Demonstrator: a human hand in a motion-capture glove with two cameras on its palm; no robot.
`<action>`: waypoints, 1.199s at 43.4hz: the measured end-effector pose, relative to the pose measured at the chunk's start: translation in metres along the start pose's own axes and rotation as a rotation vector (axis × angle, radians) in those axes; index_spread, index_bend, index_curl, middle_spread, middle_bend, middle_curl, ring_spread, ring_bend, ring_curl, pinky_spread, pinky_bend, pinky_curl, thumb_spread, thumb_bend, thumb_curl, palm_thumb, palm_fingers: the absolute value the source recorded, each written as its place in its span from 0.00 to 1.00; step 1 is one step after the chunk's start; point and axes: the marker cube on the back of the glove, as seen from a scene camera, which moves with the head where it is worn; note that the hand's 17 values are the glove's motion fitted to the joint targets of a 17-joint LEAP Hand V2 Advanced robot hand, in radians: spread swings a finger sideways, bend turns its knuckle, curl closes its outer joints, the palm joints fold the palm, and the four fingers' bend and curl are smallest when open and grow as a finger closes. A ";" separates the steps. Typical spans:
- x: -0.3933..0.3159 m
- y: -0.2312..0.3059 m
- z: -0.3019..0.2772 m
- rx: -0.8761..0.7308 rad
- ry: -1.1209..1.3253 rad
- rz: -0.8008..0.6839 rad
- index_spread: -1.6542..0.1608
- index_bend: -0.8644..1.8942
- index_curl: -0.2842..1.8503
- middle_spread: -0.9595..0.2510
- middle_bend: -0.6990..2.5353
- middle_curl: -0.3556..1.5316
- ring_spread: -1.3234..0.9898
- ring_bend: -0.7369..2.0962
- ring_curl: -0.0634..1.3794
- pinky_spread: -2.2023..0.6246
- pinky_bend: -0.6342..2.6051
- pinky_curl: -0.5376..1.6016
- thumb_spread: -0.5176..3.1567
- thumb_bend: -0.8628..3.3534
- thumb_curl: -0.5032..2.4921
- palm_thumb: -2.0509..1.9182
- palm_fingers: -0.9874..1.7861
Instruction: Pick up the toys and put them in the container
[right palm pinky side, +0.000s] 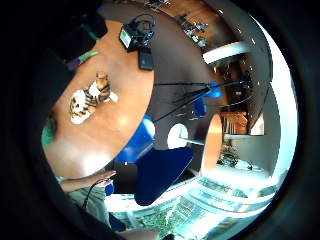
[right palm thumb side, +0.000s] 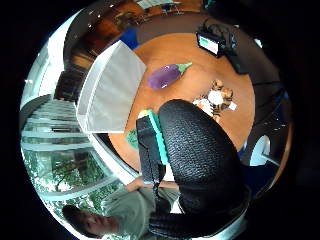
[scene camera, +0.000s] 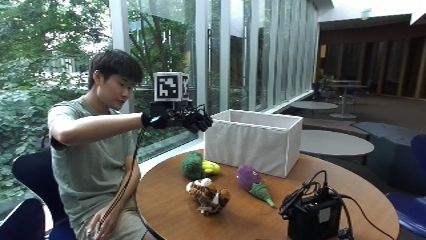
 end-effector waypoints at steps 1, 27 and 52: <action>0.000 -0.001 0.000 0.000 0.002 0.000 0.85 0.34 0.13 0.75 0.26 0.20 0.54 0.39 0.08 0.76 0.36 0.30 0.27 0.19 0.16 0.49 0.46; -0.012 -0.038 -0.003 -0.015 -0.070 -0.062 0.77 0.38 0.22 0.67 0.28 0.29 0.50 0.41 0.16 0.75 0.42 0.38 0.49 0.19 0.19 0.49 0.33; -0.018 -0.057 0.145 -0.327 0.047 -0.095 0.78 0.34 0.22 0.73 0.25 0.30 0.54 0.32 0.17 0.77 0.39 0.39 0.46 0.19 0.21 0.49 0.23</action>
